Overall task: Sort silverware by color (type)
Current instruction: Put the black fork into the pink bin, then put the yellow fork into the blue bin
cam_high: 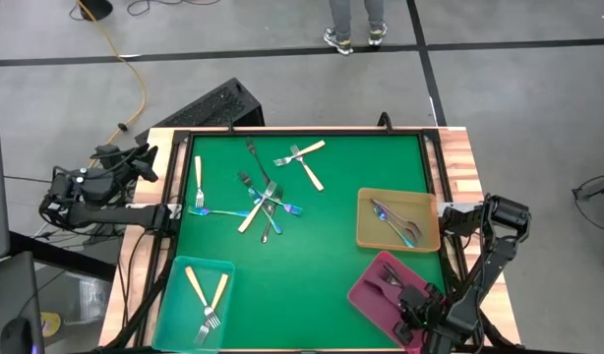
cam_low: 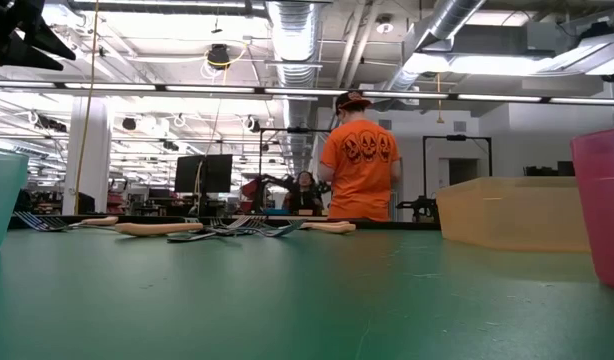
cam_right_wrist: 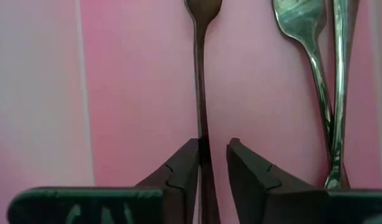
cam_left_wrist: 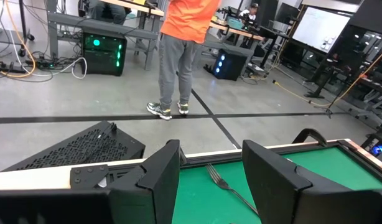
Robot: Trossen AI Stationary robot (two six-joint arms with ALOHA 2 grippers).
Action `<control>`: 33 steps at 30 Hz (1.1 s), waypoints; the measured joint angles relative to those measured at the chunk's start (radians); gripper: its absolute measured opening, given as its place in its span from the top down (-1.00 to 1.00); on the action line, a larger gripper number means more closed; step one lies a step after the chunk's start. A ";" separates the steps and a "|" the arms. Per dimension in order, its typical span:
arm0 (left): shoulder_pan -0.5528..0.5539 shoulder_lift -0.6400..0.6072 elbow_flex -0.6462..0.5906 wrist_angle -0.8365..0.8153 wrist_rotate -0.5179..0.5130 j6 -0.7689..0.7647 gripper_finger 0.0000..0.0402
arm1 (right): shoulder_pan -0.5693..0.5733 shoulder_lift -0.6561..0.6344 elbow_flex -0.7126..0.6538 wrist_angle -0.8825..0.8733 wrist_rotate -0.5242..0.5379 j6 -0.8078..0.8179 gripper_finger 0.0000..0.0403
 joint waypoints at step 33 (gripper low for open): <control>0.000 0.000 0.000 0.000 0.000 0.000 0.21 | -0.065 -0.003 0.070 -0.106 -0.017 -0.143 0.34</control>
